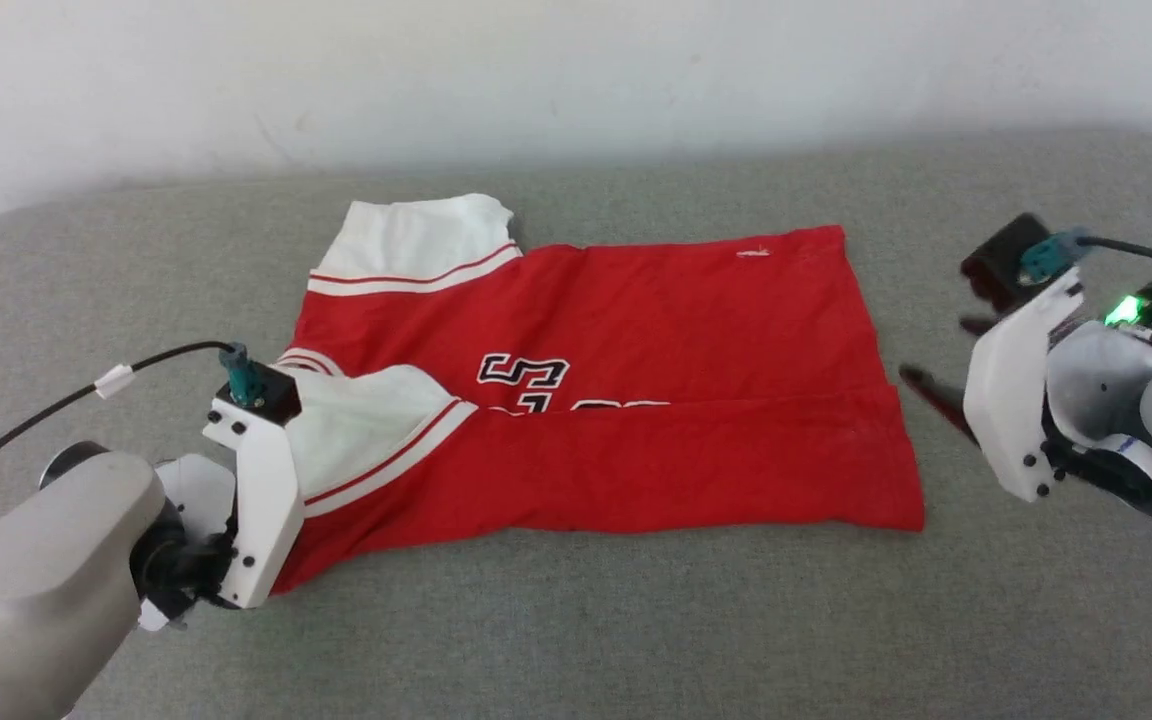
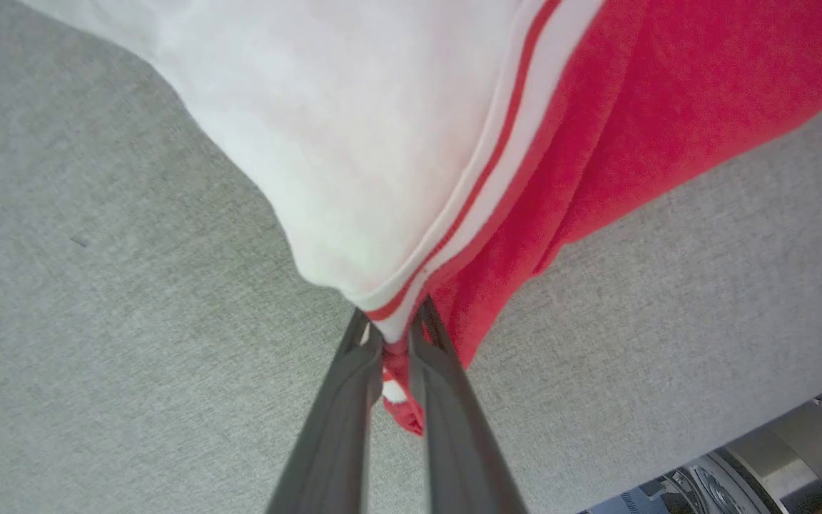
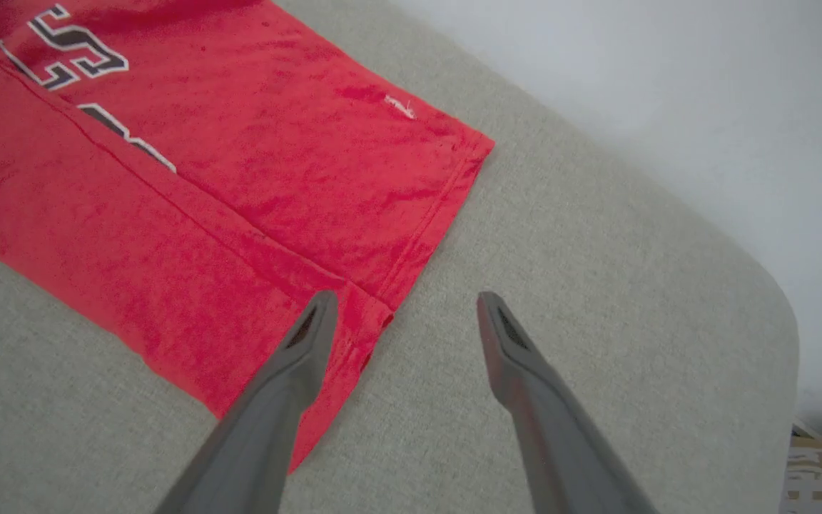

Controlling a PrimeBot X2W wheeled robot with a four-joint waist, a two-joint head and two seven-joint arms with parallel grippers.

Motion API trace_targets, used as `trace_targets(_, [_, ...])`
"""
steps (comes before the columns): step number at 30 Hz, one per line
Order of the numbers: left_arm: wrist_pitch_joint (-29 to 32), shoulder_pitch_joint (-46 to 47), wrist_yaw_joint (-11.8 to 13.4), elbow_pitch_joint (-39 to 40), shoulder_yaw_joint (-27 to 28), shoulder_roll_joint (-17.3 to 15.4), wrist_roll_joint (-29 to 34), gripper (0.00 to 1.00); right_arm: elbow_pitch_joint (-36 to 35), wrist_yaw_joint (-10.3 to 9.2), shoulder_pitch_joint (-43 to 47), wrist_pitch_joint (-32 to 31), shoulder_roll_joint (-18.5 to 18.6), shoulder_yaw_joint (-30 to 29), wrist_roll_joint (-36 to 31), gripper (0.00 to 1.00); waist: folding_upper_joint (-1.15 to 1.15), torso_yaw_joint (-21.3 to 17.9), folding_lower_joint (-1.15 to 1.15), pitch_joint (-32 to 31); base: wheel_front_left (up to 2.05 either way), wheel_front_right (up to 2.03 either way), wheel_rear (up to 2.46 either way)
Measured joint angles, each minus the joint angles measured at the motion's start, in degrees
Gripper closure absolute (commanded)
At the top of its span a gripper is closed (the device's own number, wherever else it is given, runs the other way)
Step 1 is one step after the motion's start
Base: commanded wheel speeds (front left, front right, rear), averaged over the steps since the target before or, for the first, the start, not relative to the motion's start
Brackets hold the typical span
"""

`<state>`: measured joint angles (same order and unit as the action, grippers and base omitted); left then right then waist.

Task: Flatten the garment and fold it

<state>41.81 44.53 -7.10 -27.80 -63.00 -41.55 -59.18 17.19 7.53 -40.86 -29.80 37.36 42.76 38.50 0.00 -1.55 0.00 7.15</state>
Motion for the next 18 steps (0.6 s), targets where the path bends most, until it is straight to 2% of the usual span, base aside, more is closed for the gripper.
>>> trace_targets(4, [-0.7,0.6,0.0,1.1,-1.1,0.1,-0.6,1.0,1.0,0.01,-2.5,-12.0,1.8,6.2,5.9,0.0,0.0,1.2,0.0,-0.3,0.0,0.0,0.0])
trace_targets(8, [-1.4,2.2,0.0,1.4,-2.0,0.4,-0.9,1.0,5.6,0.01,-3.4,-18.6,1.5,7.6,10.0,0.0,0.0,2.3,0.0,0.3,0.0,0.0,0.0])
trace_targets(11, [-1.6,3.0,0.0,1.4,-2.3,0.6,-0.9,1.0,8.6,0.0,-3.4,-19.1,0.3,7.4,11.1,0.0,0.0,2.7,0.0,0.9,0.0,0.0,0.0])
trace_targets(18, [-3.3,5.4,0.0,1.0,-3.3,1.7,-0.9,1.0,17.4,-0.02,-1.9,-16.7,-5.4,6.4,12.4,0.0,0.0,3.9,0.01,3.5,0.0,0.0,0.0])
